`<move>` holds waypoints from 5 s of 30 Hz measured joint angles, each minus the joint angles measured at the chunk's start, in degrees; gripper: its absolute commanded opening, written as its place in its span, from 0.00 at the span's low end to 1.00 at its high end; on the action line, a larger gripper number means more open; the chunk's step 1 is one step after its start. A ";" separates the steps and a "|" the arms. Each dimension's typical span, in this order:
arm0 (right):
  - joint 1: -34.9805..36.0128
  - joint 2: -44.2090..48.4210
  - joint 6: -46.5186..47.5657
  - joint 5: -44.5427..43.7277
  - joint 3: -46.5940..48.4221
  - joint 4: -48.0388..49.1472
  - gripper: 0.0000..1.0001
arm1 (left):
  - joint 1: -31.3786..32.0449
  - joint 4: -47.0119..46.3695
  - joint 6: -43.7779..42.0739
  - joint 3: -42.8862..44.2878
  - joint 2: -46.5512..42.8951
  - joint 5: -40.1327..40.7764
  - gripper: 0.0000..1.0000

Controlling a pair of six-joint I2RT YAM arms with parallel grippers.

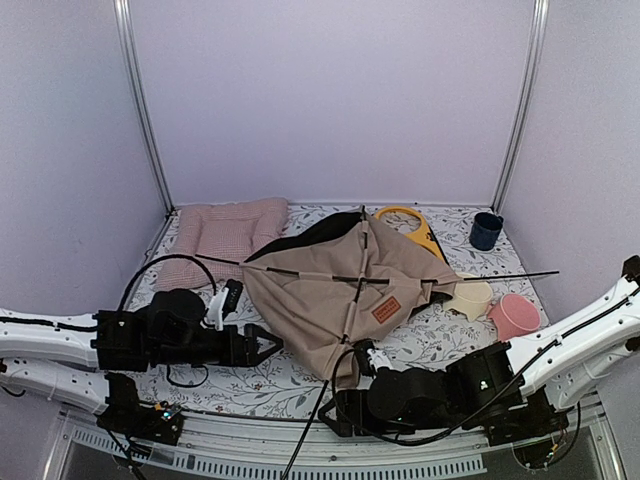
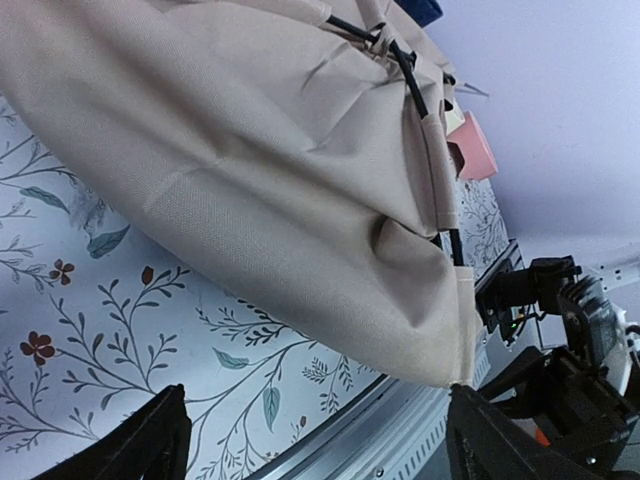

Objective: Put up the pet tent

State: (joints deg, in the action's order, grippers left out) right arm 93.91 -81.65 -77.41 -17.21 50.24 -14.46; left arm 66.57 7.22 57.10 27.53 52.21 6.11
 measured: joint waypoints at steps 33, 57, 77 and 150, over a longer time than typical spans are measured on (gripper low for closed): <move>-3.96 -5.66 -0.22 8.63 -3.30 19.23 0.00 | 1.01 -3.02 -1.60 6.54 10.69 1.99 0.78; -16.94 3.15 13.03 7.82 0.90 -1.99 0.00 | 8.22 -7.52 -10.51 10.97 15.67 -14.08 0.54; -20.46 -0.15 18.93 9.42 8.72 -5.09 0.00 | 14.93 -13.03 -9.09 9.42 22.69 -12.31 0.43; -1.70 7.76 7.74 6.99 -7.04 14.62 0.23 | 10.32 -35.21 -0.02 11.02 24.96 -4.11 0.00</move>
State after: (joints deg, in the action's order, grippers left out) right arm 92.20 -73.89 -69.67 -10.22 43.20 0.16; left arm 76.88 -27.99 57.08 38.54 77.17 2.00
